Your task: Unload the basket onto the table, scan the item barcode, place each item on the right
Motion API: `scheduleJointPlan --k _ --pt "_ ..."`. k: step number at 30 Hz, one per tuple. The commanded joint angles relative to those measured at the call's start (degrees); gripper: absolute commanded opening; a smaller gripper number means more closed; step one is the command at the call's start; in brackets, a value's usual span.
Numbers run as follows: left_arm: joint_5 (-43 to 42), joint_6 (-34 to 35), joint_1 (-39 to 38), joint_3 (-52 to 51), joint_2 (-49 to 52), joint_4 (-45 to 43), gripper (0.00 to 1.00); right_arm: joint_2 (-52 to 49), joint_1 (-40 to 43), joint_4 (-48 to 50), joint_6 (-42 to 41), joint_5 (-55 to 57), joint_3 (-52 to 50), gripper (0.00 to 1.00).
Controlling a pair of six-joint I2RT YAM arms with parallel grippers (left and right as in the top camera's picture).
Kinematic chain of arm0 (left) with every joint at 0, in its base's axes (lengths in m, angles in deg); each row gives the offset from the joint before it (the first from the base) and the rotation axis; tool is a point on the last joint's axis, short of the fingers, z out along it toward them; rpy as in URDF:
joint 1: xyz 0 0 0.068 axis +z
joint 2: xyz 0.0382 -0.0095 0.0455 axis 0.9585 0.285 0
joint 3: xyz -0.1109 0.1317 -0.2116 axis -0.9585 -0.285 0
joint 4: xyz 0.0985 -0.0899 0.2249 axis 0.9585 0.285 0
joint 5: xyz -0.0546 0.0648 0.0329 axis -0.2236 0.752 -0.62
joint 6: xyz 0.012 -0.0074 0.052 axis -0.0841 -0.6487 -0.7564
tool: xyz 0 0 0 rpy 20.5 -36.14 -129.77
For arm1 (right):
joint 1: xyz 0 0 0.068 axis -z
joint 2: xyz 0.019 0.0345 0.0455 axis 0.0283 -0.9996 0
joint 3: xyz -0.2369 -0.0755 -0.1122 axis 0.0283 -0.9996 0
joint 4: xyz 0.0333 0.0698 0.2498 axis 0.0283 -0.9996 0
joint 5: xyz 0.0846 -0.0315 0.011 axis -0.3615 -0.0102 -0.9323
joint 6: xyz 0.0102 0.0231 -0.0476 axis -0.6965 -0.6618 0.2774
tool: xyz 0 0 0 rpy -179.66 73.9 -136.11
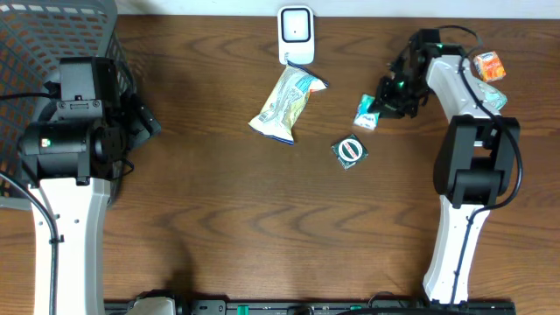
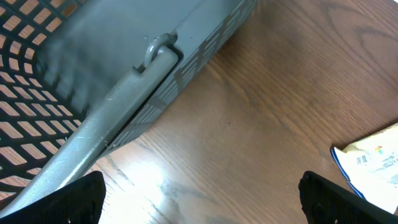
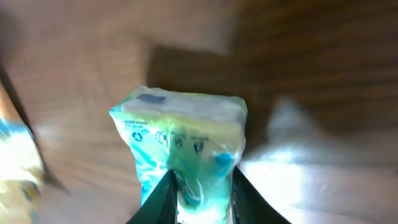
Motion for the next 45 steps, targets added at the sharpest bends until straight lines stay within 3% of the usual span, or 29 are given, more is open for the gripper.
scheduleJointPlan --k 1,5,7,8,11,12,13,17,20,30,32,35,39,40,45 --pt "0.7 0.9 0.5 -0.2 0.2 0.2 0.98 -1.0 -2.2 -3.0 7.2 7.6 3.2 0.22" --pt "0.7 0.9 0.5 -0.2 0.2 0.2 0.98 -1.0 -2.8 -6.9 6.0 10.0 6.5 0.30" --pt "0.7 0.9 0.5 -0.2 0.2 0.2 0.98 -1.0 -2.6 -8.6 3.7 9.5 8.6 0.51" --pt "0.7 0.9 0.5 -0.2 0.2 0.2 0.98 -1.0 -2.4 -8.8 3.7 9.2 8.9 0.54" --pt "0.7 0.9 0.5 -0.2 0.2 0.2 0.98 -1.0 -2.2 -8.6 4.1 9.4 9.1 0.41" --pt "0.7 0.9 0.5 -0.2 0.2 0.2 0.98 -1.0 -2.0 -8.6 4.2 9.3 9.1 0.45" --pt "0.7 0.9 0.5 -0.2 0.2 0.2 0.97 -1.0 -1.7 -8.6 4.2 9.3 9.1 0.61" --pt "0.7 0.9 0.5 -0.2 0.2 0.2 0.98 -1.0 -0.8 -7.7 4.2 9.3 8.5 0.68" --pt "0.7 0.9 0.5 -0.2 0.2 0.2 0.98 -1.0 -0.6 -6.9 5.7 7.9 7.1 0.68" --pt "0.7 0.9 0.5 -0.2 0.2 0.2 0.98 -1.0 -0.4 0.8 8.5 1.0 -2.0 0.60" --pt "0.7 0.9 0.5 -0.2 0.2 0.2 0.98 -1.0 -0.1 3.0 8.0 0.7 -4.5 0.52" --pt "0.7 0.9 0.5 -0.2 0.2 0.2 0.98 -1.0 0.1 4.7 8.0 0.7 -6.4 0.29" --pt "0.7 0.9 0.5 -0.2 0.2 0.2 0.98 -0.6 -0.1 4.4 8.1 -0.5 -6.3 0.12" --pt "0.7 0.9 0.5 -0.2 0.2 0.2 0.98 -0.3 -0.1 4.4 8.4 -2.0 -6.2 0.03" --pt "0.7 0.9 0.5 -0.2 0.2 0.2 0.98 2.1 -0.2 4.0 19.4 -21.8 -6.2 0.01"
